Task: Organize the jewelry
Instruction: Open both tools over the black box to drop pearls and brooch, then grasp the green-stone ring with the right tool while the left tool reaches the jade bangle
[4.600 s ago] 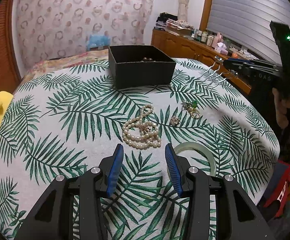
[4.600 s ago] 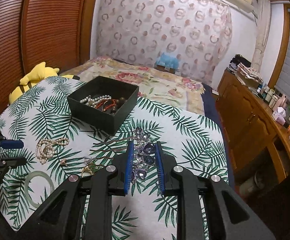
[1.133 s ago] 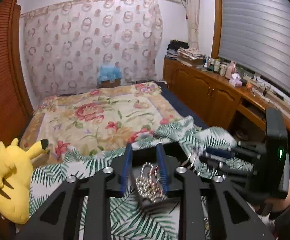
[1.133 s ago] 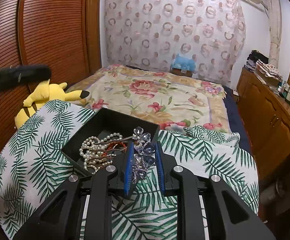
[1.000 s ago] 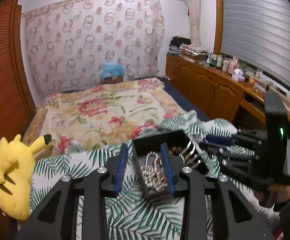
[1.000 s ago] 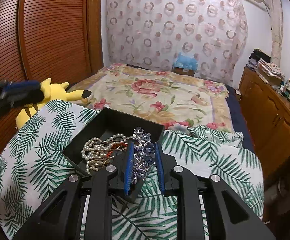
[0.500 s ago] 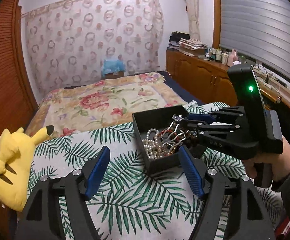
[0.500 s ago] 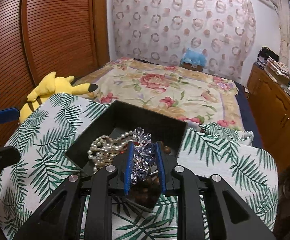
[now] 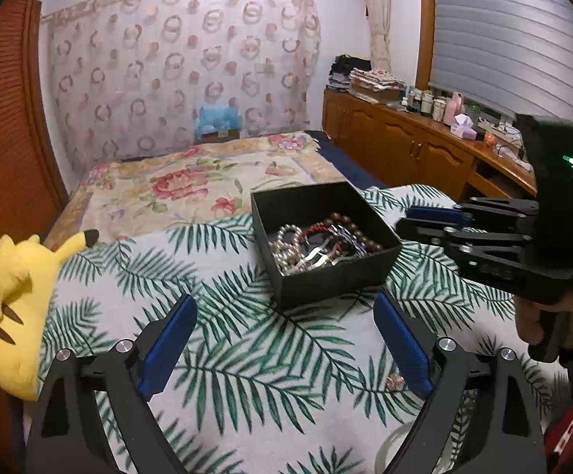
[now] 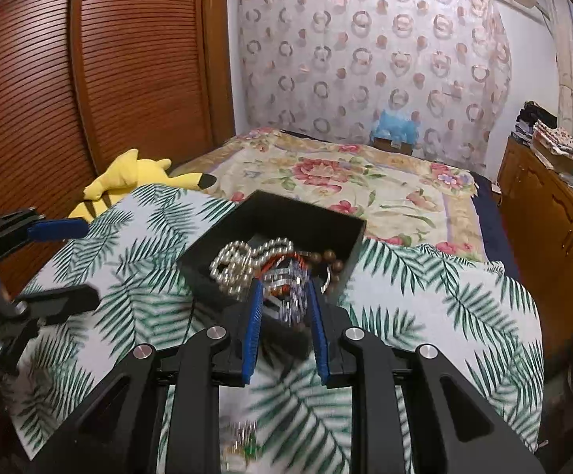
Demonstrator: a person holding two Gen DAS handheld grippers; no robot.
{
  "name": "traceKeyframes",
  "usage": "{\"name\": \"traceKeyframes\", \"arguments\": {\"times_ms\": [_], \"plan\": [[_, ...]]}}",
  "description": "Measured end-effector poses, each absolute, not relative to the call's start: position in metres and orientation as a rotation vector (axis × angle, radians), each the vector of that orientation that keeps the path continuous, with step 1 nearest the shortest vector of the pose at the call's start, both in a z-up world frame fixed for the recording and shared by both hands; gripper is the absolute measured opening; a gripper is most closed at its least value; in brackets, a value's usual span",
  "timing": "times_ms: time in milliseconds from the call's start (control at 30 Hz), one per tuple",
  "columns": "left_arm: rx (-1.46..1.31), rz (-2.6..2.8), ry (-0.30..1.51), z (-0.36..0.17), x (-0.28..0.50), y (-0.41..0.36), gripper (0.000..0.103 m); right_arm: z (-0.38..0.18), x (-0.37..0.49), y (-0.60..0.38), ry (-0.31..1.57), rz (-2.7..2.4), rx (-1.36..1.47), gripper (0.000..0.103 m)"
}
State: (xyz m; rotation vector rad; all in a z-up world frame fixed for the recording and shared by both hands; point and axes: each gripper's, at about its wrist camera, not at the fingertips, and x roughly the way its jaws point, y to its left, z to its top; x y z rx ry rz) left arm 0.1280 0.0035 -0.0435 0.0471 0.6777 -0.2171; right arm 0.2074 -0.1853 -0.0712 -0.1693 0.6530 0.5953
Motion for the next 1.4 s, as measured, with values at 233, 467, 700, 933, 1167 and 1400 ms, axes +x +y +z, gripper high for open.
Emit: {"name": "traceKeyframes", "arguments": {"times_ms": [233, 467, 700, 933, 1167, 1400], "plan": [[0.026, -0.242, 0.702, -0.059, 0.108, 0.001, 0.093, -0.082, 0.173, -0.212, 0.675, 0.606, -0.177, 0.025], [0.006, -0.247, 0.746, -0.08, 0.09, -0.001, 0.093, -0.11, 0.152, -0.216, 0.736, 0.608, -0.22, 0.025], [-0.012, -0.252, 0.783, -0.095, 0.081, -0.001, 0.093, -0.131, 0.159, -0.215, 0.818, 0.644, -0.196, 0.025], [-0.005, -0.265, 0.805, -0.103, 0.077, -0.006, 0.093, -0.134, 0.163, -0.204, 0.855, 0.684, -0.19, 0.025], [-0.005, -0.272, 0.811, -0.105, 0.076, -0.008, 0.093, -0.139, 0.167, -0.196, 0.886, 0.681, -0.194, 0.025], [0.01, -0.285, 0.822, -0.108, 0.072, -0.015, 0.093, -0.13, 0.167, -0.202, 0.857, 0.682, -0.171, 0.017]]}}
